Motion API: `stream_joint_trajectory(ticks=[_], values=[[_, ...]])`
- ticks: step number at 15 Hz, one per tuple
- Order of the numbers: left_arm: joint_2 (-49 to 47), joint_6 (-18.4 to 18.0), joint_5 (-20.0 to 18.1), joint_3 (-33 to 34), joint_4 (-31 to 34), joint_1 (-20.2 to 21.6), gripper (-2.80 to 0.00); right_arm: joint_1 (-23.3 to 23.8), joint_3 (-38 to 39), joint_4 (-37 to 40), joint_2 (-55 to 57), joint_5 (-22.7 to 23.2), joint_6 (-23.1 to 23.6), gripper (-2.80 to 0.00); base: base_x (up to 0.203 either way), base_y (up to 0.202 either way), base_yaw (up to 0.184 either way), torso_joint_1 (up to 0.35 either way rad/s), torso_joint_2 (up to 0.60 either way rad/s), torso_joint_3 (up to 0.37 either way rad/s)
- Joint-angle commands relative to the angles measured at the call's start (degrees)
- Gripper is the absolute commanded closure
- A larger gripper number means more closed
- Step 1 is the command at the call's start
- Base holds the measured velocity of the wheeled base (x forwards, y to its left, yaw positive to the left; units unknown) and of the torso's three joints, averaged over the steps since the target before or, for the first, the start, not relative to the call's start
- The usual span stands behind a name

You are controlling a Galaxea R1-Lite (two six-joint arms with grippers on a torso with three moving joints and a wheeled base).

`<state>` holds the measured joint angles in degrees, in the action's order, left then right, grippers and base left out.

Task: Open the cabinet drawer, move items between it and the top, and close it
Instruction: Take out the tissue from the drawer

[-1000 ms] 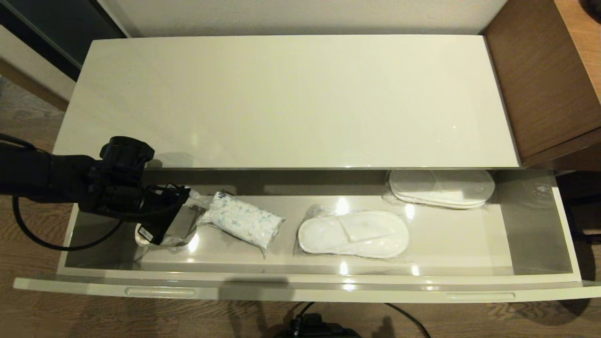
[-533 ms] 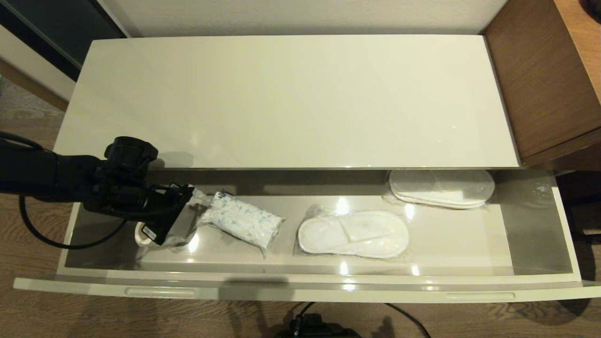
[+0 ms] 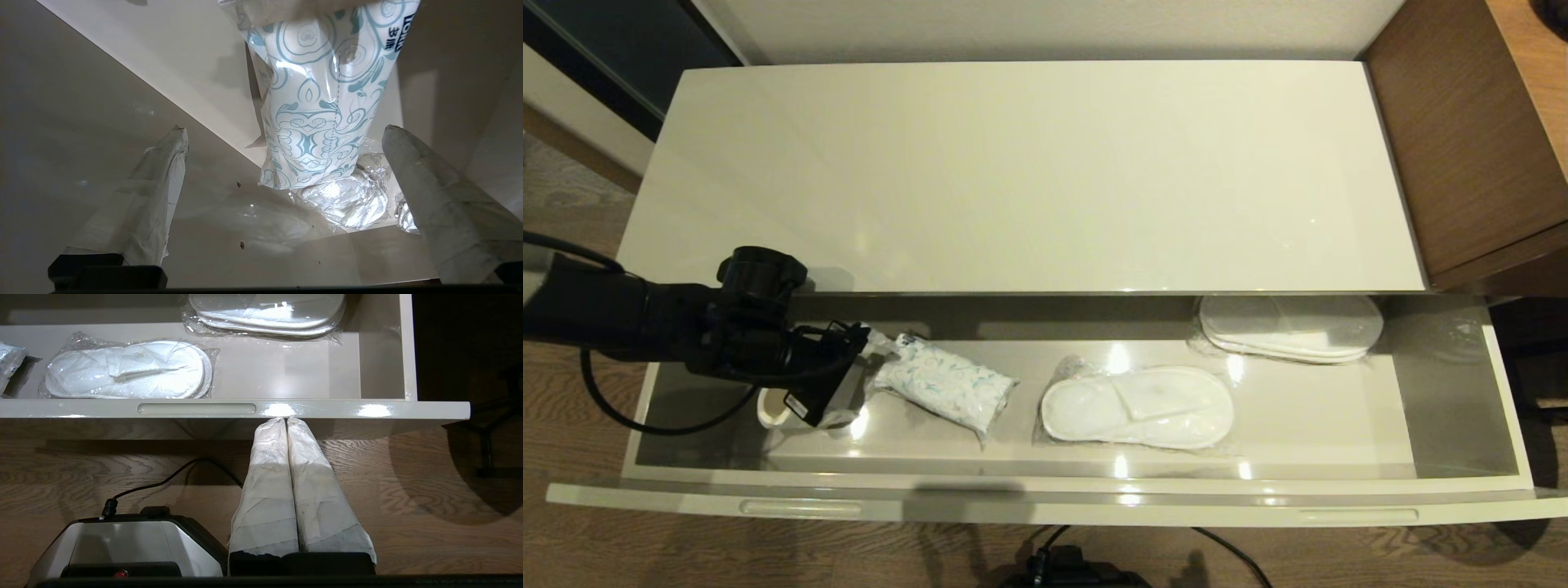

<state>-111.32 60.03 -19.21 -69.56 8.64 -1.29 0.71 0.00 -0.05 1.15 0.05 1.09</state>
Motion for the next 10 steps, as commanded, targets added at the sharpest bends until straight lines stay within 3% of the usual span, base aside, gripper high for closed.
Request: stream_joint_trajectory(ticks=[1,8,10], values=[[-2.38,0.40,-0.28,-0.42,-0.06,0.03,-2.80,0.00,0.09,-0.04,0.08,0.04,0.05,0.00,0.000,0.000,0.000,0.000,0.00,0.000],[-5.04,0.35,-0.83,-2.51,-0.12,-0.03,-2.80,0.00,0.09,-0.04,0.08,0.04,-0.04,0.00,0.000,0.000,0.000,0.000,0.00,0.000],[-6.05,0.56,-4.21,-1.95,-4.22,-0.03,-2.80,0.00,0.09,-0.04,0.08,0.04,-0.04,0.00,0.000,0.000,0.000,0.000,0.00,0.000]])
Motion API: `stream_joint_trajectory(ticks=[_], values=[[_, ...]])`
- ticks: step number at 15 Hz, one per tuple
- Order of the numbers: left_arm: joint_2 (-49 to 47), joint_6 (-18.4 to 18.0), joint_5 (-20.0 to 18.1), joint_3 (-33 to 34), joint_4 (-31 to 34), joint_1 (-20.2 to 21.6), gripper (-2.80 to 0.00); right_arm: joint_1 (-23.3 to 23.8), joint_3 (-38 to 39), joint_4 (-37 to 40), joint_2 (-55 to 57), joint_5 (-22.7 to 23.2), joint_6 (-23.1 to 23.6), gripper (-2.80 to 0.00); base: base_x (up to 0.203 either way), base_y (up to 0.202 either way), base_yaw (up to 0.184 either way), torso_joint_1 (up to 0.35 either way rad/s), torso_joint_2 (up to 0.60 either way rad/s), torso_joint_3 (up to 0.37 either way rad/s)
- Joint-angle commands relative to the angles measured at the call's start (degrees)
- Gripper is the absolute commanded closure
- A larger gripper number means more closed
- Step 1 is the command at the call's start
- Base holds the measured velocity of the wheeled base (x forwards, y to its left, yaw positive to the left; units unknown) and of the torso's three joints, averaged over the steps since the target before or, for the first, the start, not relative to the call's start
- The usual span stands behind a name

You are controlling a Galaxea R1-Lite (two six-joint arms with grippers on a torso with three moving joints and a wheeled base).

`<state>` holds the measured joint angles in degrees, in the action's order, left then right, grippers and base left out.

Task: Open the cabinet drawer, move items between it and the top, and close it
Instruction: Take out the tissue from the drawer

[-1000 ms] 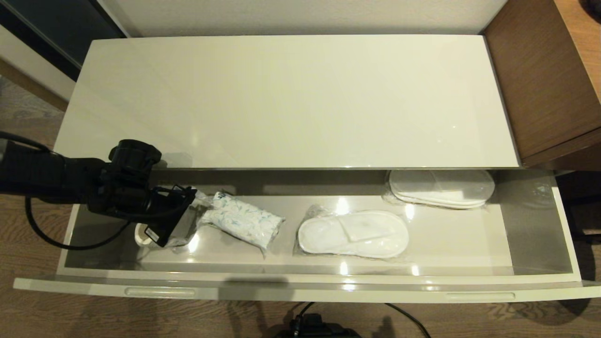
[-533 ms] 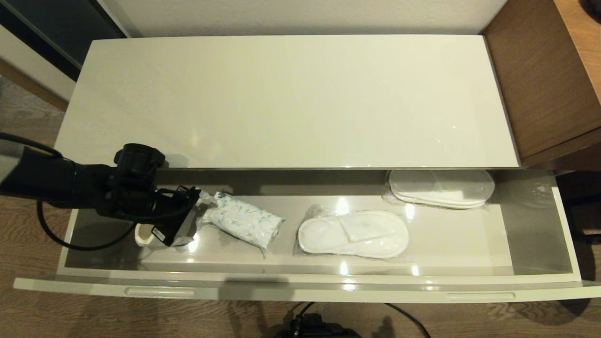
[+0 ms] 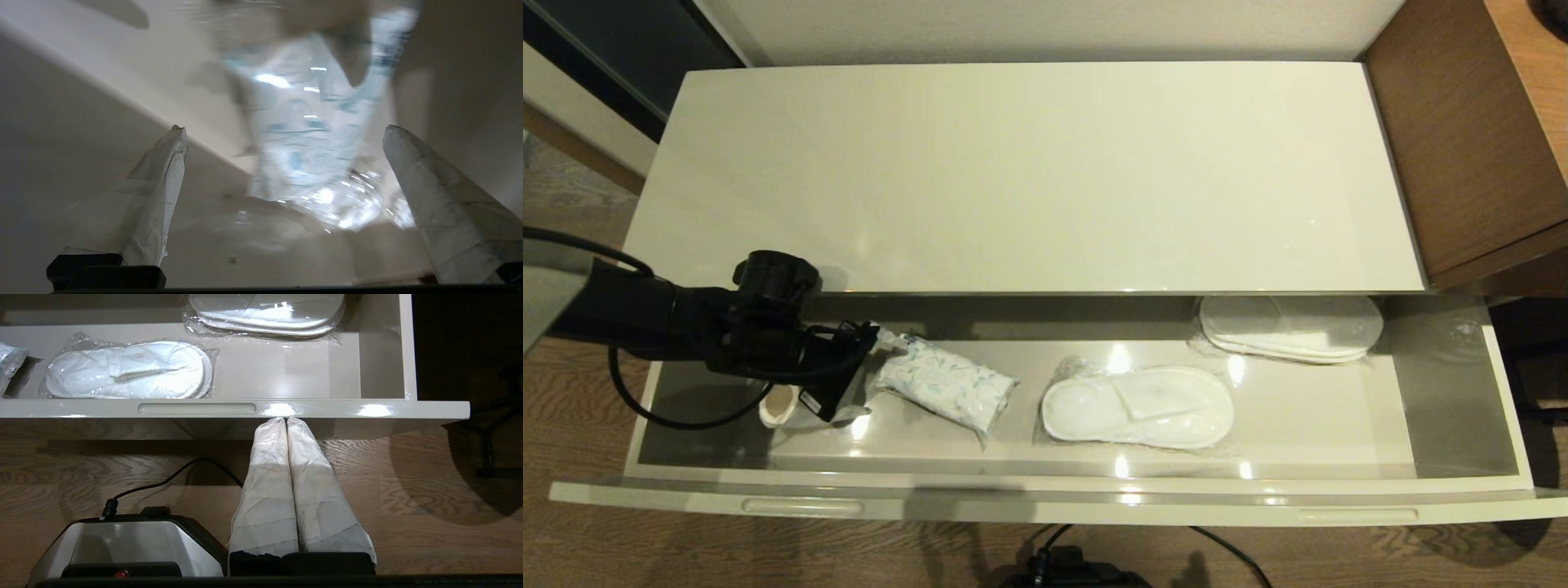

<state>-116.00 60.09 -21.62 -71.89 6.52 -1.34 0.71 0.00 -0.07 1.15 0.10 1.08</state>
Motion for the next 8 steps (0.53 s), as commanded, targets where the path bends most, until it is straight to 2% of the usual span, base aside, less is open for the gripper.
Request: stream_joint_trajectory(ticks=[1,8], values=[[-1.20,0.56,-1.76,0.43,-2.22,0.02,-2.80,-0.09,0.09,-0.01,0.08,-0.01,0.07,0.00,0.000,0.000,0.000,0.000,0.00,0.000],[1.79,0.38,-2.00,0.93,-2.36,-1.13,-2.80,0.00,0.09,-0.01,0.08,-0.01,-0.02,0.00,0.000,0.000,0.000,0.000,0.00,0.000]])
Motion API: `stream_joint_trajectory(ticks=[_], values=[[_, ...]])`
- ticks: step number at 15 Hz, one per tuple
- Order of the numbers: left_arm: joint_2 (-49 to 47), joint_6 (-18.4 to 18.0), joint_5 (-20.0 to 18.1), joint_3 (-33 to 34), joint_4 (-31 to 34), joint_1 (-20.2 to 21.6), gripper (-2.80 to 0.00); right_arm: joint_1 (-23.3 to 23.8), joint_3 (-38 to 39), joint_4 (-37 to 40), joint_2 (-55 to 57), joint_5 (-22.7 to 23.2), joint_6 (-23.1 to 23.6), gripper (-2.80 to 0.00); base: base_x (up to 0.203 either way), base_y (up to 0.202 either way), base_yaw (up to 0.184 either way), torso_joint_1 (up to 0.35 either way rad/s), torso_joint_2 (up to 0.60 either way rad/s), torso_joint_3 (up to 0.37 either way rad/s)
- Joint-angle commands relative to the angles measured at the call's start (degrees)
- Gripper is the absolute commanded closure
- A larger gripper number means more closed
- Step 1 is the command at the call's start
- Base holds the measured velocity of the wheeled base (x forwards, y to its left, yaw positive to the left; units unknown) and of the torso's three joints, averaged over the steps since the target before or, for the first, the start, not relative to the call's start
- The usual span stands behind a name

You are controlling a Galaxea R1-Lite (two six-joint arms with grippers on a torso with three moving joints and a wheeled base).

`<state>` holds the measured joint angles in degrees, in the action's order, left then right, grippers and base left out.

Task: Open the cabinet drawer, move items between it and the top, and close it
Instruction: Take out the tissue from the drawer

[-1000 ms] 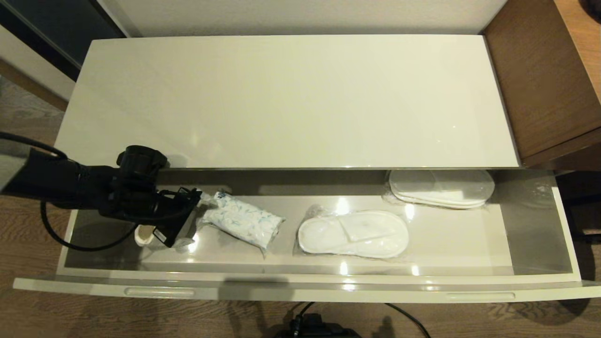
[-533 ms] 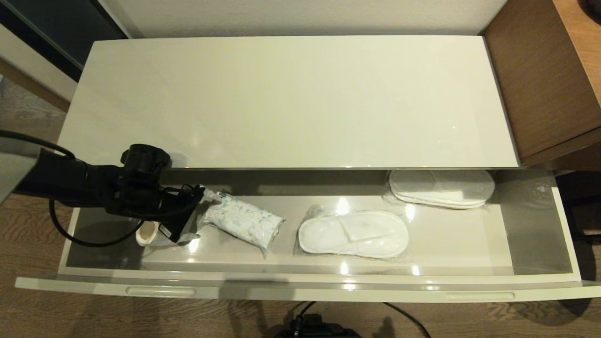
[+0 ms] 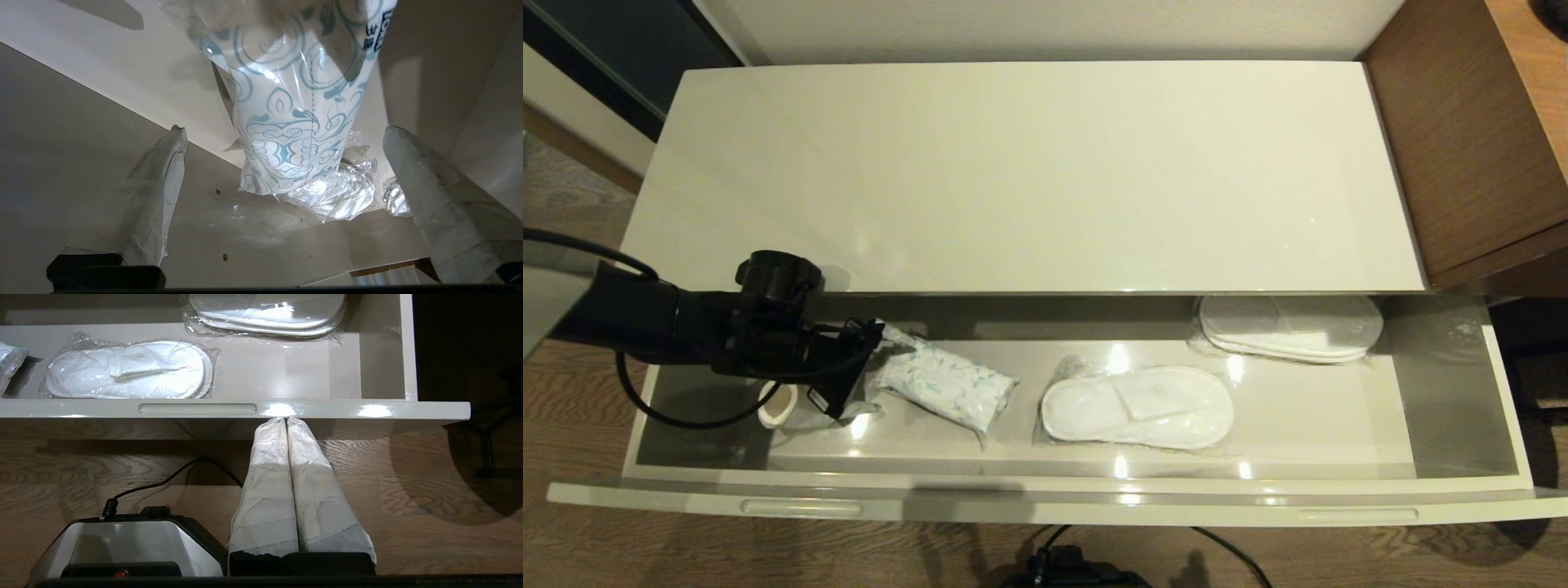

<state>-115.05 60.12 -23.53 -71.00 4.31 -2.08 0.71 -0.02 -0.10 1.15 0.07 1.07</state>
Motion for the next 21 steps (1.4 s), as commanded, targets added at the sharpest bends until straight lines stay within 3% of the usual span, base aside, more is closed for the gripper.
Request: stream_joint_trajectory(ticks=[1,7,10,13,16,21], values=[[2.19,0.35,-0.04,0.27,-0.10,-0.90,-2.80,0.00,0.11,0.01,0.08,0.01,-0.02,0.00,0.000,0.000,0.000,0.000,0.00,0.000],[2.50,-0.06,0.52,0.26,0.03,-1.27,-2.80,0.00,0.11,0.01,0.08,0.01,0.07,0.00,0.000,0.000,0.000,0.000,0.00,0.000],[3.08,-3.16,9.55,0.33,0.69,-6.71,-2.80,0.00,0.11,0.01,0.08,0.01,0.07,0.00,0.000,0.000,0.000,0.000,0.00,0.000],[2.37,-4.84,12.63,0.33,0.61,-8.21,-2.80,0.00,0.11,0.01,0.08,0.01,-0.02,0.00,0.000,0.000,0.000,0.000,0.00,0.000],[2.22,-4.76,13.08,0.11,0.69,-9.78,-2.80,0.00,0.11,0.01,0.08,0.01,-0.02,0.00,0.000,0.000,0.000,0.000,0.00,0.000],[0.76,-4.75,16.15,-2.63,2.12,-9.57,-2.80,0.00,0.11,0.01,0.08,0.01,0.06,0.00,0.000,0.000,0.000,0.000,0.00,0.000]])
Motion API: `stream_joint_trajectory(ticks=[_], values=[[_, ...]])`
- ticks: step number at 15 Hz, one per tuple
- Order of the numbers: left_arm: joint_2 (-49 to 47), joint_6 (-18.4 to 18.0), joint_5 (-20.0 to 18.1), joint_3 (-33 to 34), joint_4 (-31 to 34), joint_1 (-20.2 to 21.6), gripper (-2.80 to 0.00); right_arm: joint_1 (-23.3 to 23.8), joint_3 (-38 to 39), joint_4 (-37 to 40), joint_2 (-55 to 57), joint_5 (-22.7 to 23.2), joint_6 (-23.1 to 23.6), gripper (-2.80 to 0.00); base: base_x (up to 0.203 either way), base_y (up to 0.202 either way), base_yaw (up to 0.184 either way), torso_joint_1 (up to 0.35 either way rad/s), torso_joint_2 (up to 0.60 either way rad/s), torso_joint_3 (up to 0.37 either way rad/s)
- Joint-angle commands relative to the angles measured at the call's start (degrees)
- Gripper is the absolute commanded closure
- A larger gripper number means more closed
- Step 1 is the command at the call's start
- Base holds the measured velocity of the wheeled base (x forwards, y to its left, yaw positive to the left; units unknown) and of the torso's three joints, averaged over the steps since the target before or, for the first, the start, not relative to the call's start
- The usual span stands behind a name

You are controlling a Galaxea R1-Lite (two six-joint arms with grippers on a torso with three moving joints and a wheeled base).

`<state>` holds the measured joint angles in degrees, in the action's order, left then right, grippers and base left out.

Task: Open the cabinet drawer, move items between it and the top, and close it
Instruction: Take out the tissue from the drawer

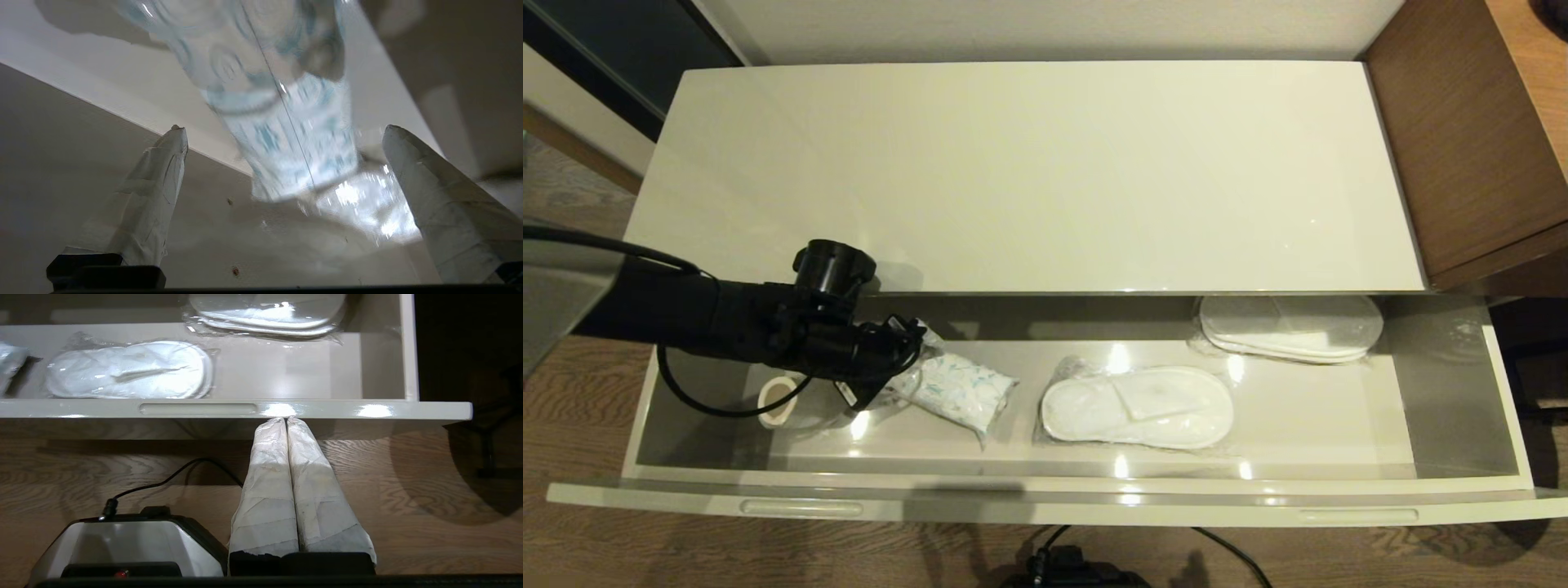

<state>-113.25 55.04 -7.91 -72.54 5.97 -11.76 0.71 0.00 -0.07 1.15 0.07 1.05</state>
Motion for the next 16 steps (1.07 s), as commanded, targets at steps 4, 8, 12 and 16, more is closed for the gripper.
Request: stream_joint_trajectory(ticks=[4,8,12,16], values=[[-3.61,0.33,2.19,-2.33,1.33,0.61,-2.80,-0.04,0.09,-0.01,0.08,0.01,0.09,0.00,0.000,0.000,0.000,0.000,0.00,0.000],[-3.65,0.15,1.85,-2.60,1.50,0.87,-2.80,0.00,0.09,-0.01,0.08,0.01,0.01,0.00,0.000,0.000,0.000,0.000,0.00,0.000],[-3.56,0.51,2.11,-4.54,3.87,0.69,-2.80,0.00,0.09,-0.01,0.08,0.01,0.01,0.00,0.000,0.000,0.000,0.000,0.00,0.000],[-3.21,0.32,4.21,-7.61,10.27,0.55,-2.80,0.00,0.09,-0.01,0.08,0.01,0.09,0.00,0.000,0.000,0.000,0.000,0.00,0.000]])
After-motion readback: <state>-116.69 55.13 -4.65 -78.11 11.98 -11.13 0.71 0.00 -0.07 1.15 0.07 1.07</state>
